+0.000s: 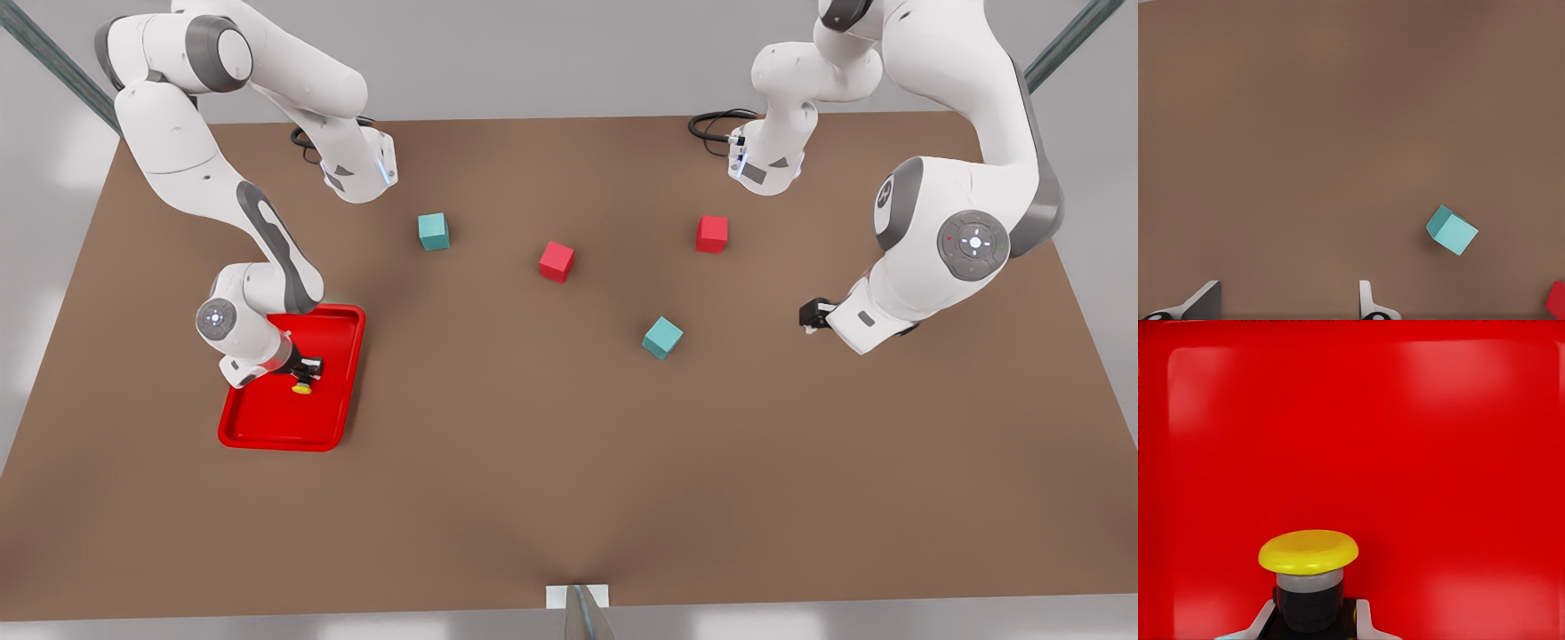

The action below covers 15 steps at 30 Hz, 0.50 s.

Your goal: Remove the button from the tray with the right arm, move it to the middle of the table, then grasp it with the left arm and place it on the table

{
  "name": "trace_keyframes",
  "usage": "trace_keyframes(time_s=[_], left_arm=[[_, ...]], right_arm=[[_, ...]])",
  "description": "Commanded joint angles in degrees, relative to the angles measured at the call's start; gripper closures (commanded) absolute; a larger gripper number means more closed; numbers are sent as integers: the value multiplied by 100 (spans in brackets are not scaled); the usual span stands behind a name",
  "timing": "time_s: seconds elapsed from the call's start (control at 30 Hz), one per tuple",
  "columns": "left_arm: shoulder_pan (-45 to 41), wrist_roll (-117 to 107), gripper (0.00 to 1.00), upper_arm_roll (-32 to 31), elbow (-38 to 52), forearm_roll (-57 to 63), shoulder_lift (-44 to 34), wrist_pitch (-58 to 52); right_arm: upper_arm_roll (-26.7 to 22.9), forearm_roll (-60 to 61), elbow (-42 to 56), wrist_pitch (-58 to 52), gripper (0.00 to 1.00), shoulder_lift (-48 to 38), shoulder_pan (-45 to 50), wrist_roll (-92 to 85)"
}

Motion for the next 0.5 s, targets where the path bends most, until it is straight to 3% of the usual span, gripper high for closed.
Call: trace_keyframes(time_s=[0.0, 0.1, 0.2, 0.33, 0.47], left_arm=[[-1, 3, 0, -2, 11, 12, -13, 1], [-1, 3, 0, -2, 2, 12, -4, 1], [-1, -6, 0, -2, 2, 4, -4, 1], [-1, -6, 0, -2, 2, 4, -4, 1], [-1, -6, 0, -2, 2, 12, -4, 18]], right_arm=[[5, -63, 15, -168, 59, -38, 5, -104], [49, -99, 146, -484, 59, -302, 216, -271], [542, -72, 1508, -2541, 59, -328, 488, -51], [559, -2, 2879, -4131, 59, -276, 1919, 1397], [559, 1070, 3196, -4466, 59, -249, 3327, 3209]])
